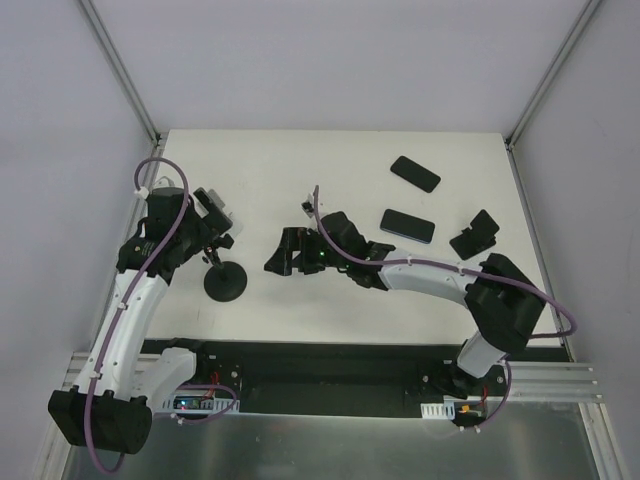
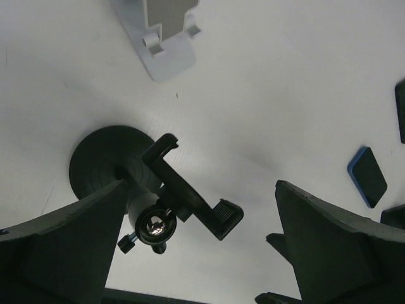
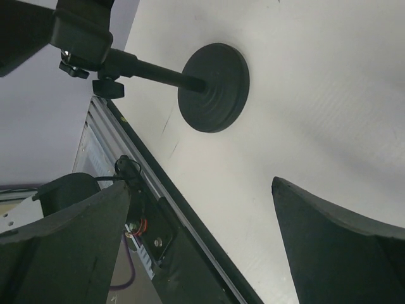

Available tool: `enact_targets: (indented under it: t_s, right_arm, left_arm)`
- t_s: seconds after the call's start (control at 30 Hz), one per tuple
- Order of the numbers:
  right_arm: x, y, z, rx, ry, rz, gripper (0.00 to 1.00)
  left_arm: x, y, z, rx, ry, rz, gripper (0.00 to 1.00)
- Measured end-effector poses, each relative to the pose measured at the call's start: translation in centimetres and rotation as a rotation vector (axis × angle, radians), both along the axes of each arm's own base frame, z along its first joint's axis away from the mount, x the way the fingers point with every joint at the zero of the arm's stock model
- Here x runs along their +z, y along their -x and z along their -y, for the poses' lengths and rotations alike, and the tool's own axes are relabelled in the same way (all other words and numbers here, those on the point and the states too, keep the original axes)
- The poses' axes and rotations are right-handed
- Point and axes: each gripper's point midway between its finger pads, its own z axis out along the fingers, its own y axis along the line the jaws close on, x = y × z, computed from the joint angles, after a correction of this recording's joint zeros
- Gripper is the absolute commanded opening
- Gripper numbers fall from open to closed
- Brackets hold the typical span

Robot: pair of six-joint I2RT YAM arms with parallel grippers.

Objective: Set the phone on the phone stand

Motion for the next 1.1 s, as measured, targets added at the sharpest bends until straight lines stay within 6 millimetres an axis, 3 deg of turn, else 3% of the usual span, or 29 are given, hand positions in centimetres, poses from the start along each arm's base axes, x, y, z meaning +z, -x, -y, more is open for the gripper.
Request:
enact_targets:
  t_s: [0.1, 0.3, 0.4, 0.47, 0.53, 0.67, 1.1]
  right_arm:
    - [0.6, 0.6, 1.6, -0.019, -0.004, 0.015, 0.96]
    - [3.8, 1.2, 4.3, -0.067, -0.056, 0.087, 0.96]
    - [4.9, 1.3, 5.5, -0.095, -0.070, 0.123, 0.96]
    - [5.2, 1.3, 6.3, -0.115, -0.070, 0.140, 0.96]
    - [5.3, 1.3, 7.0, -0.128, -0.062, 0.153, 0.96]
    - [4.9, 1.1, 8.3, -0.165, -0.031, 0.172, 0.96]
    - [3.2, 0.4, 10.0, -0.203, 0.068, 0.199, 0.96]
  left_arm:
    - [-1.5, 1.4, 0.6, -0.019, 0.031, -0.056, 0.99]
    - [-3.6, 2.4, 1.6, -0.044, 0.082, -0.123, 0.99]
    - [-4.1, 2.6, 1.7, -0.041, 0.091, -0.138, 0.86]
    - [-4.4, 2.8, 1.7, -0.033, 0.097, -0.147, 0.84]
    - [-4.4, 2.7, 1.5, -0.026, 0.098, -0.146, 0.83]
    - [-4.3, 2.8, 1.5, -0.035, 0.090, -0.136, 0.53]
    - [-4.6, 3.3, 2.0, -0.290, -0.046, -0.123, 0.30]
